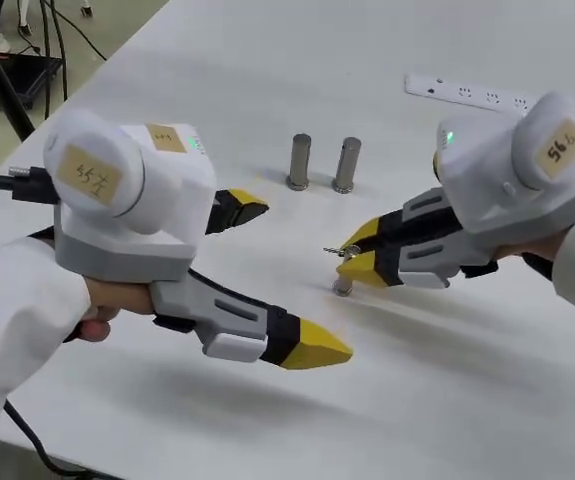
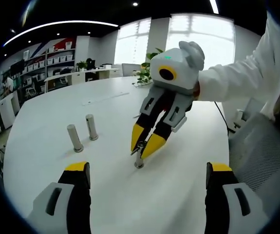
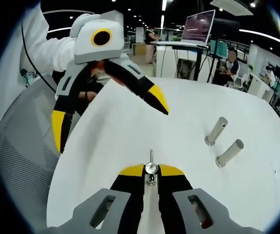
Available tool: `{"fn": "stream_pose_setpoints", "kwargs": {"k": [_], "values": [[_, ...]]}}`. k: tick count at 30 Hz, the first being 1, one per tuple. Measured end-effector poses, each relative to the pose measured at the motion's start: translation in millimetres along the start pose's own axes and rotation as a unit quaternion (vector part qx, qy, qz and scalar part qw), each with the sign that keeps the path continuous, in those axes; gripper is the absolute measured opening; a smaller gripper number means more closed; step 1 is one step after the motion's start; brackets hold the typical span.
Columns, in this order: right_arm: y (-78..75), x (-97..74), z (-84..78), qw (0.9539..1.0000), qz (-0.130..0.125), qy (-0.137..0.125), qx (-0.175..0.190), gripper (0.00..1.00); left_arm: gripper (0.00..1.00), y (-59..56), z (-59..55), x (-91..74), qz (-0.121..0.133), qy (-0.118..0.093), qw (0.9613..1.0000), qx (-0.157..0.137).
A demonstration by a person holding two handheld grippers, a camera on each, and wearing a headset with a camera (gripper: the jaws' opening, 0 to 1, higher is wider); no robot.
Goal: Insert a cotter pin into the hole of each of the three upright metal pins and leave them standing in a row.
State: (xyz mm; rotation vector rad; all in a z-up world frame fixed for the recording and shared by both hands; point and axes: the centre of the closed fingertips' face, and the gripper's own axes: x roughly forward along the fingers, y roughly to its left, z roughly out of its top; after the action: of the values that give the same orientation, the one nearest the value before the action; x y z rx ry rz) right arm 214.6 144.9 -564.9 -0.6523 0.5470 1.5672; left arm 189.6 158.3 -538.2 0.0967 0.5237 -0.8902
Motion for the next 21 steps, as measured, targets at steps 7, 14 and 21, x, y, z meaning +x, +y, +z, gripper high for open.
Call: {"fn": "stream_pose_setpoints", "kwargs": {"k": [7,14,21], "values": [[-10.8,-3.3,0.3,1.0,-0.008,0.0,0.003,0.04,0.98,0.9,-0.5,-0.1,0.001,0.0,1.0,0.001],[-16.7,-4.3,-1.7,0.9997,-0.017,-0.002,0.015,0.04,0.98,1.0,-1.0,0.5,0.0,0.0,1.0,-0.003],[-16.3,-2.9,-4.6,0.9999,-0.014,0.001,0.01,0.04,0.98,1.2,-3.4,0.5,0.001,0.004,0.9999,-0.01]]}}
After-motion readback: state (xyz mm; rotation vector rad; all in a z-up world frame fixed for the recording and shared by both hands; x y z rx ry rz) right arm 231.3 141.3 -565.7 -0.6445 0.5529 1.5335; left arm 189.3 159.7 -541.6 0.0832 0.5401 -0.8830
